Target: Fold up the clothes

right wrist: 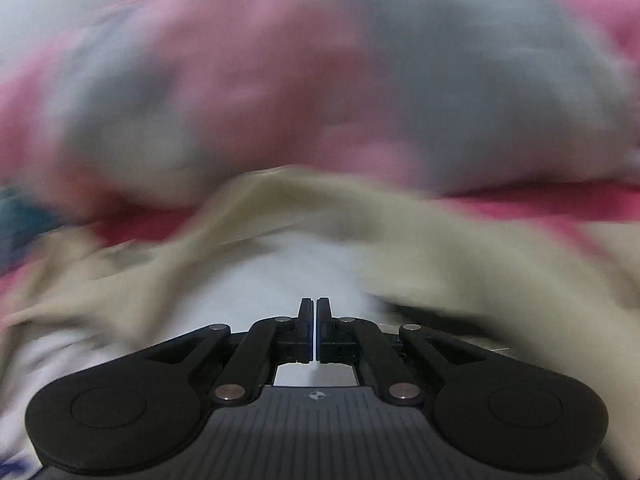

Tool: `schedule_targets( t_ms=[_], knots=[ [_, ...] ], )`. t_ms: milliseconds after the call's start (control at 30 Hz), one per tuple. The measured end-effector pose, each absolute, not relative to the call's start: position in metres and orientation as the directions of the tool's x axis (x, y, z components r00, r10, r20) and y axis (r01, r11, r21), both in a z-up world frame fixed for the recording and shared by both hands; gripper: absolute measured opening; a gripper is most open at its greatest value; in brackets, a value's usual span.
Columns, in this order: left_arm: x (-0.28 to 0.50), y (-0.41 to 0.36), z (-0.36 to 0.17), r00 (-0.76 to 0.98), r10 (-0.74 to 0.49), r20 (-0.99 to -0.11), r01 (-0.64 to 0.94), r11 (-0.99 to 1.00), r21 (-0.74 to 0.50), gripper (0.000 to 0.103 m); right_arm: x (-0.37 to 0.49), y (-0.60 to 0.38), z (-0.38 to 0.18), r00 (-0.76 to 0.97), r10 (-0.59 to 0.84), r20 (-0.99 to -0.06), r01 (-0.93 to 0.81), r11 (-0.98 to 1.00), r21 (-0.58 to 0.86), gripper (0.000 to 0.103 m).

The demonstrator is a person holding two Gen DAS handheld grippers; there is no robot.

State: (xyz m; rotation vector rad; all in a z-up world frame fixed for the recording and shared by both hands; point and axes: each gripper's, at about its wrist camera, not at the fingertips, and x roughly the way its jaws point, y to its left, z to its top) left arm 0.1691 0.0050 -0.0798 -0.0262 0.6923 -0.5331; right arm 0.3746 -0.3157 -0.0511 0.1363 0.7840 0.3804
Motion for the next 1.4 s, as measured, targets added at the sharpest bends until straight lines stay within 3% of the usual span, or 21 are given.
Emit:
schedule_targets(
  t_ms=[33, 333, 433, 800, 933, 1133, 1267, 1367, 1400],
  knots=[
    [0.17, 0.006, -0.08, 0.641, -0.484, -0.596, 0.46, 0.864, -0.206, 0.078, 0.374, -0.305, -0.052, 0.599, 0.457, -0.658, -0.353, 0.888, 0.296, 0.0],
    [0.17, 0.008, -0.086, 0.646, -0.509, -0.569, 0.47, 0.852, -0.229, 0.081, 0.454, -0.252, -0.079, 0.698, 0.217, -0.683, -0.16, 0.976, 0.146, 0.0],
    [0.17, 0.012, -0.088, 0.644, -0.526, -0.555, 0.473, 0.844, -0.252, 0.081, 0.436, -0.251, -0.064, 0.65, 0.321, -0.689, -0.242, 0.947, 0.212, 0.0],
    [0.171, 0.021, -0.094, 0.643, -0.579, -0.501, 0.481, 0.815, -0.323, 0.084, 0.457, -0.155, -0.09, 0.557, 0.421, -0.716, -0.425, 0.885, 0.19, 0.0],
    [0.17, 0.021, -0.094, 0.645, -0.584, -0.493, 0.483, 0.811, -0.33, 0.083, 0.474, -0.16, -0.083, 0.584, 0.402, -0.705, -0.313, 0.913, 0.261, 0.0],
    [0.173, 0.028, -0.096, 0.64, -0.607, -0.471, 0.483, 0.795, -0.368, 0.084, 0.393, -0.206, -0.051, 0.476, 0.458, -0.751, -0.458, 0.858, 0.233, 0.0],
    [0.173, 0.031, -0.097, 0.637, -0.619, -0.461, 0.487, 0.785, -0.382, 0.085, 0.417, -0.264, -0.071, 0.577, 0.143, -0.804, -0.257, 0.966, -0.012, 0.0],
    [0.173, 0.032, -0.098, 0.637, -0.62, -0.459, 0.487, 0.785, -0.384, 0.085, 0.455, -0.327, -0.071, 0.621, 0.167, -0.766, -0.063, 0.985, 0.163, 0.0],
    [0.174, 0.032, -0.098, 0.637, -0.62, -0.458, 0.487, 0.784, -0.385, 0.085, 0.458, -0.333, -0.065, 0.652, 0.126, -0.748, -0.004, 0.987, 0.162, 0.0]
  ],
)
